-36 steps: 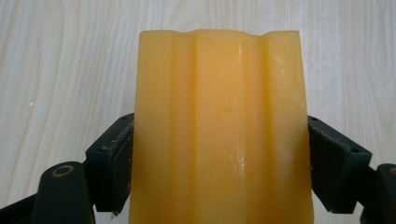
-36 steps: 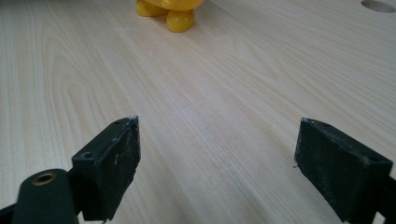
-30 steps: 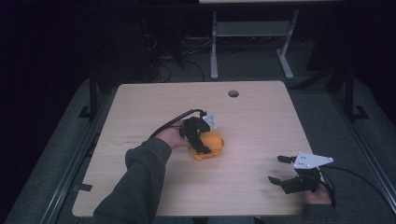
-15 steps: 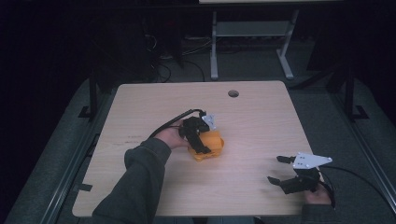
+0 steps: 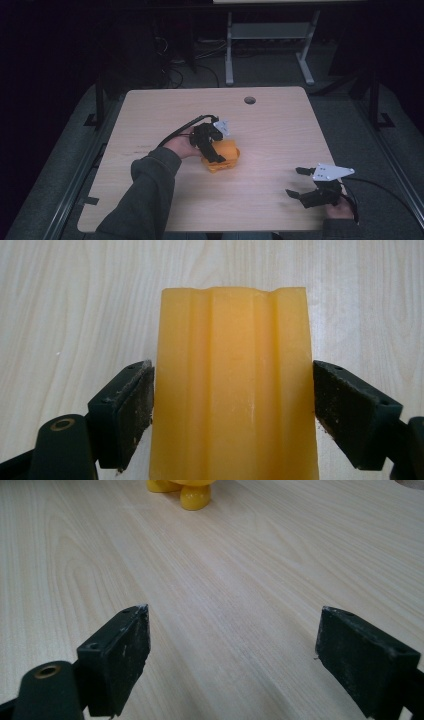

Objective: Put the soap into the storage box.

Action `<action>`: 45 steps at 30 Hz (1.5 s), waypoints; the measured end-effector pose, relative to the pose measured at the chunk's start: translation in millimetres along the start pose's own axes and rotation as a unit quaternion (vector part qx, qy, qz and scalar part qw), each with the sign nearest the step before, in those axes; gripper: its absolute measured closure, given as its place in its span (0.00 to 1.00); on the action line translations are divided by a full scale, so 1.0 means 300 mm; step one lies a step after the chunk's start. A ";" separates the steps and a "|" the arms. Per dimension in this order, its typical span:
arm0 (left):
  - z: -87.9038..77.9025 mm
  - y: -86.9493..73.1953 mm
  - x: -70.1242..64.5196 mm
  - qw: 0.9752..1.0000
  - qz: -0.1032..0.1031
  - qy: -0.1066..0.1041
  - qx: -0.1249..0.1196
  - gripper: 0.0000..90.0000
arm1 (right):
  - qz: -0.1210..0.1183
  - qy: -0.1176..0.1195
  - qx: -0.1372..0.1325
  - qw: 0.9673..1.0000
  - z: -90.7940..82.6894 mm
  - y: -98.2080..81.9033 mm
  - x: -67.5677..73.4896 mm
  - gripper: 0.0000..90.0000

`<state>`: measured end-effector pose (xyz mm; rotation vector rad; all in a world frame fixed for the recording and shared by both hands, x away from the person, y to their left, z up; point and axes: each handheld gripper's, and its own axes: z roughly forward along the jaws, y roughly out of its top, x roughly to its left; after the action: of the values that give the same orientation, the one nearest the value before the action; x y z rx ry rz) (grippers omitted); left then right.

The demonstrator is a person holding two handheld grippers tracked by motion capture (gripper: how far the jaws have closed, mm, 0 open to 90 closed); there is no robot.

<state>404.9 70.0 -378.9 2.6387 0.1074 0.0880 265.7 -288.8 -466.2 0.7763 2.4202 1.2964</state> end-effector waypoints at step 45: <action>-0.133 -0.089 -0.071 0.998 -0.023 0.032 -0.040 0.22 | 0.003 -0.010 -0.002 1.000 0.004 0.002 -0.003 0.15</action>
<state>378.8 110.2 -357.6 2.5519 0.1836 0.1587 267.2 -288.2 -466.4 0.7930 2.4012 1.2893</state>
